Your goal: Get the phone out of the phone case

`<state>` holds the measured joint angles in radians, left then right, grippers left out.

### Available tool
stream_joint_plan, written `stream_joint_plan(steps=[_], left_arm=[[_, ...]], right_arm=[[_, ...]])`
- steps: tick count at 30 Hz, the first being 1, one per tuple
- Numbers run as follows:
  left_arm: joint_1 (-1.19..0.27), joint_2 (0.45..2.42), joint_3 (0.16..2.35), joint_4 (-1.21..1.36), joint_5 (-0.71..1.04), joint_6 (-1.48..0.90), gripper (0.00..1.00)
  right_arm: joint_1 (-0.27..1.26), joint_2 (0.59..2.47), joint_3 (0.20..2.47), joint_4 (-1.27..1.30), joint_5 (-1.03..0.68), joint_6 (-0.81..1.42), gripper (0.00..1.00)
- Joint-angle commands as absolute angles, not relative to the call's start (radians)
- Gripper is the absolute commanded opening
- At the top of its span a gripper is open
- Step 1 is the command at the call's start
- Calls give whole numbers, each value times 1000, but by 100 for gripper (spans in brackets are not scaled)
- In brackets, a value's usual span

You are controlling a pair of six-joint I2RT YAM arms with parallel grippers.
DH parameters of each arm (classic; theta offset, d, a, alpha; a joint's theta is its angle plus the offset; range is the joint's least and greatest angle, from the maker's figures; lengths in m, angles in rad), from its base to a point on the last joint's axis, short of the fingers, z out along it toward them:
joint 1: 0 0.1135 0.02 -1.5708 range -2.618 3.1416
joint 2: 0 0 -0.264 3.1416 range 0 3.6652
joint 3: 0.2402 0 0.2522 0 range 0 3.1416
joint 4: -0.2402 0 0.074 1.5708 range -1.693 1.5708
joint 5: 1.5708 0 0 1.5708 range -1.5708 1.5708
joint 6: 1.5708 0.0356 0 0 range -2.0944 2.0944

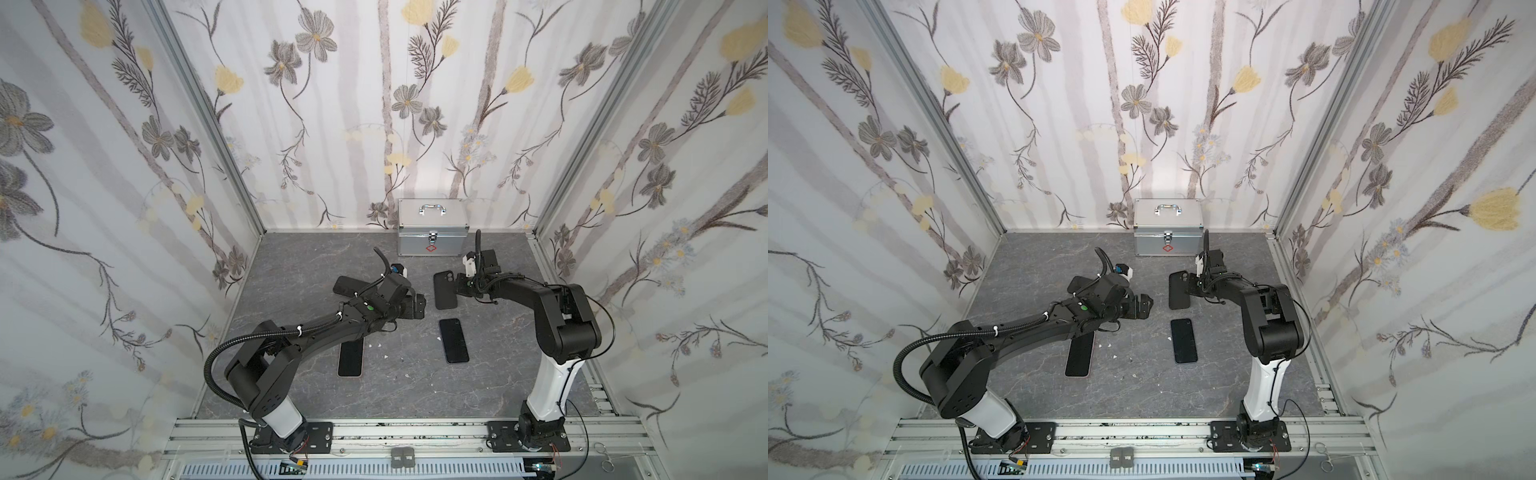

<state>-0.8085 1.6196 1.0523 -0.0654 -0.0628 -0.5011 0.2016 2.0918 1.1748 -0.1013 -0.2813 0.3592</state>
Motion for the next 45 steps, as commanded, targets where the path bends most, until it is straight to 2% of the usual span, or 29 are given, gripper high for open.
stream_joint_plan(steps=[1,4,8,15,17,19,26,30,35,41,45], left_arm=[[-811,1609,1066,-123,-142,-468,100],[-812,1615,1086,-153,-162,-454,100],[-810,1617,1115,-177,-199,-450,100],[-803,1572,1128,-179,-316,-483,100],[-798,1547,1113,-179,-342,-479,100],[-778,1512,1087,-178,-343,-493,100],[-721,1355,964,-211,-387,-496,100],[-694,1218,836,-235,-412,-561,100],[-610,1133,742,-339,-355,-673,100],[-616,1145,679,-423,-294,-764,100],[-687,1138,649,-477,-317,-783,100]], right_arm=[[201,2110,1190,-117,-268,335,0],[200,2120,1197,-125,-271,327,1],[201,2122,1199,-131,-276,323,8],[201,2123,1201,-135,-275,319,28],[201,2116,1202,-135,-271,319,31],[201,2091,1194,-135,-250,322,34],[229,1898,1097,-80,-170,348,55],[305,1798,1038,-34,-160,379,57],[446,1753,1026,-10,-155,425,57],[586,1751,1047,-2,-140,466,56],[610,1732,1036,9,-140,480,56]])
